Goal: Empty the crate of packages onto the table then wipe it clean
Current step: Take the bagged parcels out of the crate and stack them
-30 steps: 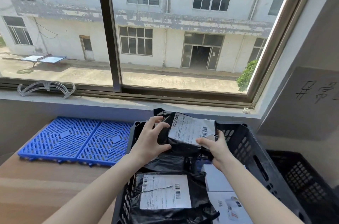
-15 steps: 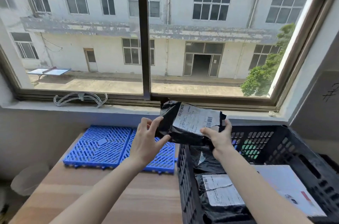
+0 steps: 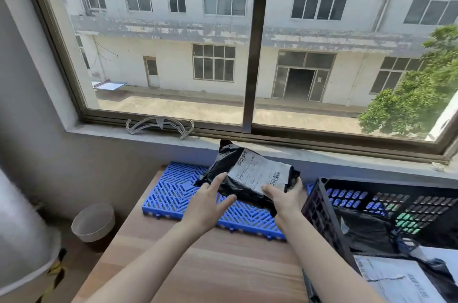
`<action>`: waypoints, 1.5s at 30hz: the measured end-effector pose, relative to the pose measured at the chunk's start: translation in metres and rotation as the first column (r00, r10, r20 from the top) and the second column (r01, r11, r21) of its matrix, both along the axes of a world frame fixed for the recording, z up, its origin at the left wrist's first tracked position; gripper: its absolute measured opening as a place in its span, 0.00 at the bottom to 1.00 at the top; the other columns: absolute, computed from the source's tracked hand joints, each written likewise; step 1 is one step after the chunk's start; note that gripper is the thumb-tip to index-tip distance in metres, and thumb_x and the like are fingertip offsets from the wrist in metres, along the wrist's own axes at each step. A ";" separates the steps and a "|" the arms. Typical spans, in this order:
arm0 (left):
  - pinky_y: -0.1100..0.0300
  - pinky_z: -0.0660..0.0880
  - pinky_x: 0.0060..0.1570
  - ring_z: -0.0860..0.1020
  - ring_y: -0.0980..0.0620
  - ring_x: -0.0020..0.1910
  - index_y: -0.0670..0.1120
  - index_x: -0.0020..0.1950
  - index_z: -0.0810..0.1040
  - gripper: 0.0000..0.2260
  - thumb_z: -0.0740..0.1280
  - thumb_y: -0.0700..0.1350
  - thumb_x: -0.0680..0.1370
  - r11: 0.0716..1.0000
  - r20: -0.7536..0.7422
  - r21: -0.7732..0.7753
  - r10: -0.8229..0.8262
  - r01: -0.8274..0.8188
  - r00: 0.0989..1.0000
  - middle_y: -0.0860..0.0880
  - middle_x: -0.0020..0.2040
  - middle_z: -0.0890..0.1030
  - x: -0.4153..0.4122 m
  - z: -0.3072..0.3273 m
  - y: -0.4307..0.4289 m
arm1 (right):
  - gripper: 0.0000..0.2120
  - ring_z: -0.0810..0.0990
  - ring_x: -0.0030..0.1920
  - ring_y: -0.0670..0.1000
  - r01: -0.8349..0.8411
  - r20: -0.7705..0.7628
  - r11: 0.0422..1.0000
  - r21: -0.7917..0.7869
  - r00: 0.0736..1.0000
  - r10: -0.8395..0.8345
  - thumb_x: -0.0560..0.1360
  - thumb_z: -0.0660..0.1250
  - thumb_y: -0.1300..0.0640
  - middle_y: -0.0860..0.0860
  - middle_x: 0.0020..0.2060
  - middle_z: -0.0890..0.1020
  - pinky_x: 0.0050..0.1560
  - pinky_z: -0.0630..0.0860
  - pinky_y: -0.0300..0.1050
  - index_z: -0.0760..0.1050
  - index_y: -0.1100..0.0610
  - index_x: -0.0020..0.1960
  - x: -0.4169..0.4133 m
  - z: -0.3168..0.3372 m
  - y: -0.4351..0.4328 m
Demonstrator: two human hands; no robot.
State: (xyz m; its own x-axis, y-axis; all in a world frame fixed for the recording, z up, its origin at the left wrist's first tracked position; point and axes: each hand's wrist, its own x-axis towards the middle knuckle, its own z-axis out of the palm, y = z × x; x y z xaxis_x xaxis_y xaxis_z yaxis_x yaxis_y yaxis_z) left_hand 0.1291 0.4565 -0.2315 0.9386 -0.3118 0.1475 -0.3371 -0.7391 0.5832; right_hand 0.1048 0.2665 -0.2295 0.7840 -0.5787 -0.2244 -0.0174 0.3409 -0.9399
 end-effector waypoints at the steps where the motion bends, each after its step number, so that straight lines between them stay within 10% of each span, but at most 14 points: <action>1: 0.58 0.69 0.45 0.73 0.48 0.49 0.60 0.77 0.57 0.28 0.62 0.62 0.79 1.000 -0.024 -0.018 0.007 -0.007 1.000 0.46 0.54 0.72 0.008 -0.002 0.003 | 0.47 0.75 0.61 0.56 -0.045 0.001 0.999 0.002 0.999 0.045 0.67 0.72 0.72 0.53 0.64 0.73 0.68 0.68 0.54 0.52 0.48 0.75 0.009 -0.004 0.007; 9: 0.58 0.70 0.49 0.72 0.49 0.49 0.59 0.75 0.61 0.29 0.63 0.64 0.76 0.997 -0.145 -0.039 0.053 -0.059 0.988 0.43 0.64 0.66 0.094 -0.018 0.025 | 0.33 0.81 0.52 0.58 -0.261 0.014 0.965 0.009 0.965 0.261 0.70 0.70 0.73 0.56 0.53 0.80 0.49 0.80 0.57 0.62 0.49 0.66 0.085 -0.033 0.037; 18: 0.52 0.67 0.67 0.63 0.44 0.73 0.60 0.73 0.64 0.30 0.69 0.64 0.73 0.993 -0.323 -0.092 0.036 -0.069 0.946 0.43 0.75 0.57 0.167 -0.048 0.055 | 0.20 0.77 0.60 0.50 -0.615 -0.225 0.787 -0.051 0.775 0.591 0.73 0.72 0.50 0.47 0.61 0.78 0.62 0.70 0.60 0.69 0.43 0.61 0.153 -0.048 0.042; 22: 0.66 0.69 0.51 0.71 0.52 0.58 0.61 0.64 0.68 0.28 0.75 0.59 0.67 0.993 -0.346 -0.100 0.028 -0.067 0.938 0.53 0.60 0.61 0.184 -0.068 0.078 | 0.33 0.70 0.67 0.49 -0.697 -0.341 0.716 -0.046 0.684 0.645 0.70 0.70 0.40 0.47 0.67 0.71 0.64 0.66 0.54 0.63 0.48 0.70 0.176 -0.070 0.059; 27: 0.55 0.70 0.63 0.66 0.46 0.68 0.69 0.56 0.66 0.34 0.77 0.60 0.54 0.999 -0.372 -0.035 0.008 -0.023 0.928 0.47 0.63 0.64 0.218 -0.096 0.115 | 0.18 0.79 0.56 0.48 -0.751 -0.422 0.621 -0.224 0.649 0.633 0.72 0.71 0.60 0.50 0.55 0.80 0.50 0.75 0.36 0.73 0.55 0.61 0.195 -0.093 0.087; 33: 0.66 0.63 0.57 0.59 0.54 0.72 0.63 0.65 0.66 0.38 0.79 0.48 0.60 0.997 -0.381 -0.032 -0.072 0.065 0.922 0.49 0.72 0.55 0.262 -0.125 0.154 | 0.45 0.82 0.45 0.47 -0.775 -0.499 0.527 -0.348 0.629 0.596 0.67 0.70 0.63 0.46 0.51 0.81 0.38 0.77 0.37 0.50 0.33 0.71 0.223 -0.119 0.138; 38: 0.66 0.65 0.61 0.60 0.50 0.72 0.63 0.63 0.64 0.38 0.78 0.48 0.58 0.993 -0.393 -0.035 -0.114 0.109 0.913 0.51 0.70 0.55 0.300 -0.161 0.178 | 0.42 0.74 0.37 0.48 -0.821 -0.617 0.446 -0.357 0.566 0.548 0.70 0.69 0.61 0.52 0.61 0.76 0.33 0.70 0.37 0.53 0.38 0.75 0.252 -0.152 0.171; 45: 0.65 0.66 0.63 0.64 0.53 0.67 0.61 0.65 0.65 0.38 0.76 0.47 0.59 0.983 -0.413 -0.059 -0.184 0.175 0.892 0.53 0.69 0.55 0.345 -0.193 0.195 | 0.38 0.73 0.52 0.41 -0.806 -0.659 0.480 -0.347 0.573 0.487 0.71 0.71 0.61 0.42 0.62 0.70 0.43 0.72 0.28 0.57 0.47 0.76 0.283 -0.183 0.195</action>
